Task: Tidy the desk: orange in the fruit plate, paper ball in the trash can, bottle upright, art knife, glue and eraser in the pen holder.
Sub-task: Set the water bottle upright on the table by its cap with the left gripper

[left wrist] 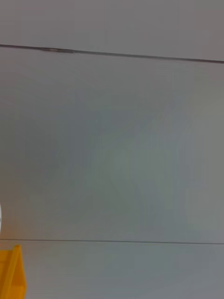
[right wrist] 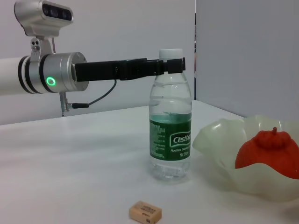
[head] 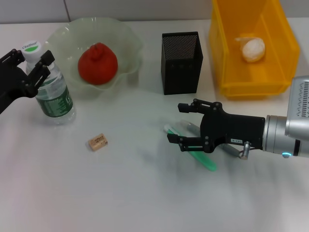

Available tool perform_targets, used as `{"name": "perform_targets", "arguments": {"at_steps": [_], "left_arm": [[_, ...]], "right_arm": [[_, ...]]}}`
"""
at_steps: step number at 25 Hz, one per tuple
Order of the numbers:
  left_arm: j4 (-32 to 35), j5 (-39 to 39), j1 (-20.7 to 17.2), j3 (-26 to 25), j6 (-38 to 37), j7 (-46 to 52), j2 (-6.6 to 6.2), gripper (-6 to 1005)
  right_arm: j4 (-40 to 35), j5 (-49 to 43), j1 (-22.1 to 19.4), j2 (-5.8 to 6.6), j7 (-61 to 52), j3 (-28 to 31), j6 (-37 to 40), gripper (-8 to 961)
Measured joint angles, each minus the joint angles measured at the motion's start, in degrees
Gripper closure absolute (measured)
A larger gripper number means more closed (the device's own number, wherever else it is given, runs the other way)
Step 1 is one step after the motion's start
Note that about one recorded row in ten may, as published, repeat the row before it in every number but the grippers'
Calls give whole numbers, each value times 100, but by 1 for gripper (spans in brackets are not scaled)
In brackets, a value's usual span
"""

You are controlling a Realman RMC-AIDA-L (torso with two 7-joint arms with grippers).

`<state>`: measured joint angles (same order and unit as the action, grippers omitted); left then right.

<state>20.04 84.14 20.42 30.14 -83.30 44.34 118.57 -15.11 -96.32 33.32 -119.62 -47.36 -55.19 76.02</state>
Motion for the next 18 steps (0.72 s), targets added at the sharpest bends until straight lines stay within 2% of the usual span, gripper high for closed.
{"name": "perform_targets", "arguments": {"at_steps": [18], "left_arm": [[-88,-51,23,0,1,-107,0,452]], "right_arm": [[-10,0,25,0,8,0,1,121]]}}
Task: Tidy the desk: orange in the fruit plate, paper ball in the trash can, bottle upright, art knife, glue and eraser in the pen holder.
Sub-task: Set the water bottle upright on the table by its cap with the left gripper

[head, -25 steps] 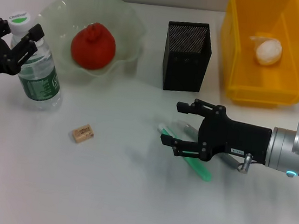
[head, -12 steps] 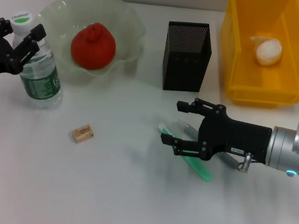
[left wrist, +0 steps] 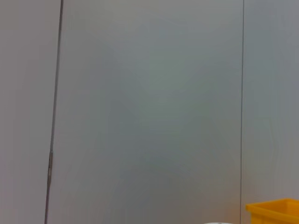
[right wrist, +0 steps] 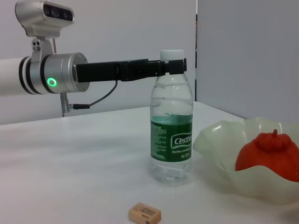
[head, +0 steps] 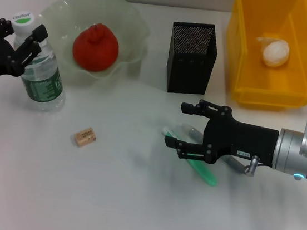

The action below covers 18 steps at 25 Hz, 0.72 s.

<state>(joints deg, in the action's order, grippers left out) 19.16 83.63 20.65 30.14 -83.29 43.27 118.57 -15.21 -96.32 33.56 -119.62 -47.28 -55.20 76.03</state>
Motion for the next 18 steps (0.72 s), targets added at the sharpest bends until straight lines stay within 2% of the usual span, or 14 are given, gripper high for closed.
{"name": "perform_targets", "arguments": {"at_steps": [17,18], "left_arm": [[-54,-99,9,0,-17,-37,0,437],[-53,-102,9,1,-41,-33,-1,399]], "right_arm": [[1,0,15,9,0,-7,0,121],[1,0,16,9,0,-3,0,121]]}}
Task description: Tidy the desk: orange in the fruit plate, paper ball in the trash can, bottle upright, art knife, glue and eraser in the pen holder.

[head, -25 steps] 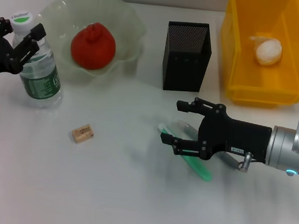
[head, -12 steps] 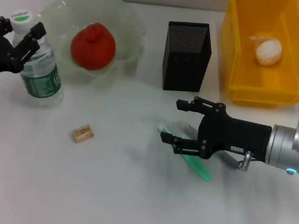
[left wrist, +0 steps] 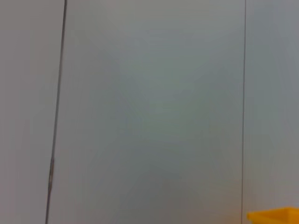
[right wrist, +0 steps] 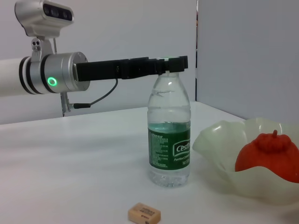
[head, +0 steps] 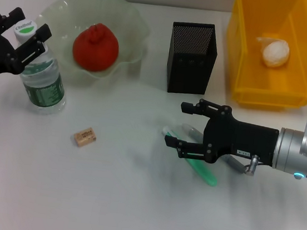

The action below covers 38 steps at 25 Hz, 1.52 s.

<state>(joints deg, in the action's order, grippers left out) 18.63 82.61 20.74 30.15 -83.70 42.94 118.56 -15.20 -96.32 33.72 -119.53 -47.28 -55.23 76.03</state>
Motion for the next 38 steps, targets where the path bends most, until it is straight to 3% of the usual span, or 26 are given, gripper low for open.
{"name": "perform_targets", "arguments": {"at_steps": [2,7,12,16,21,25,28,36,38], "left_arm": [[0,-42,0,0,-81,31,0,323],[-6,-339,-22,0,-551,169,0,294],[46,-651,-85,-9,-1597,784,-38,197],[184,-632,-119,76,-2252,1527,-122,198],[372,-47,-137,636,-2548,1909,-246,199],[530,552,-121,995,-2517,1885,-267,200],[656,1427,-59,1089,-2355,1712,-228,200],[657,2040,-17,1095,-1971,1512,-179,202],[653,2597,24,1101,-1644,1336,-97,202]], "right_arm": [[0,0,1,0,0,3,0,120],[12,0,6,0,-1,3,-7,120],[10,8,0,-2,-20,3,-10,120],[-2,273,-47,2,-55,3,63,120],[-266,506,-176,28,-465,8,390,120],[-654,508,-272,33,-1164,10,499,120],[-968,407,-289,108,-1981,-37,557,120],[-1761,-345,-233,330,-3711,-17,1012,120],[-2274,-872,-178,355,-4388,-24,1132,120]]}}
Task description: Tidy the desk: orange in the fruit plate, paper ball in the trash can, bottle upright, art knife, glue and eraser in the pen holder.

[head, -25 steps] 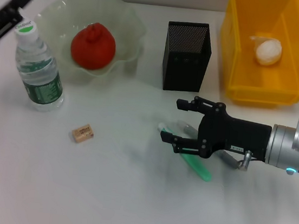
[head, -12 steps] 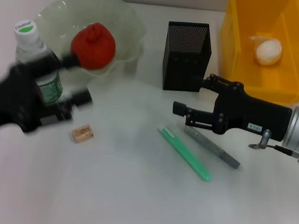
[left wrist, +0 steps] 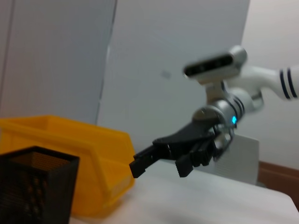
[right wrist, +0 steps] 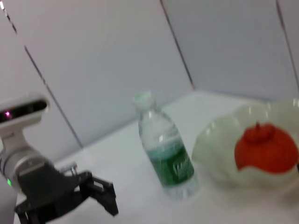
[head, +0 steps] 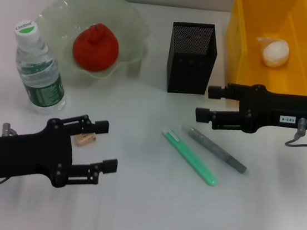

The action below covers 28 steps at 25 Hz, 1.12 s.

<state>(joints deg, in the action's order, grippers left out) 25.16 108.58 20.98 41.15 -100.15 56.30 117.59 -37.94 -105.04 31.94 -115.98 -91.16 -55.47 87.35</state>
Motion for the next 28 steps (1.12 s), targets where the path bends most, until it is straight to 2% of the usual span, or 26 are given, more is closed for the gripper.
{"name": "perform_targets", "arguments": {"at_steps": [9,16,25,28], "left_arm": [[6,175,85,6,31,-3,-16,204],[15,366,139,7,80,-3,-10,206],[3,392,167,4,245,-26,29,207],[-1,392,167,4,247,-33,30,208]], "right_arm": [[-959,-996,215,-43,-1146,-16,342,121],[-1408,-2279,771,-15,-2060,-30,654,121],[-1622,-3708,1434,-280,-2508,-84,714,121],[-1623,-3826,1534,-308,-2519,-259,665,121]]}}
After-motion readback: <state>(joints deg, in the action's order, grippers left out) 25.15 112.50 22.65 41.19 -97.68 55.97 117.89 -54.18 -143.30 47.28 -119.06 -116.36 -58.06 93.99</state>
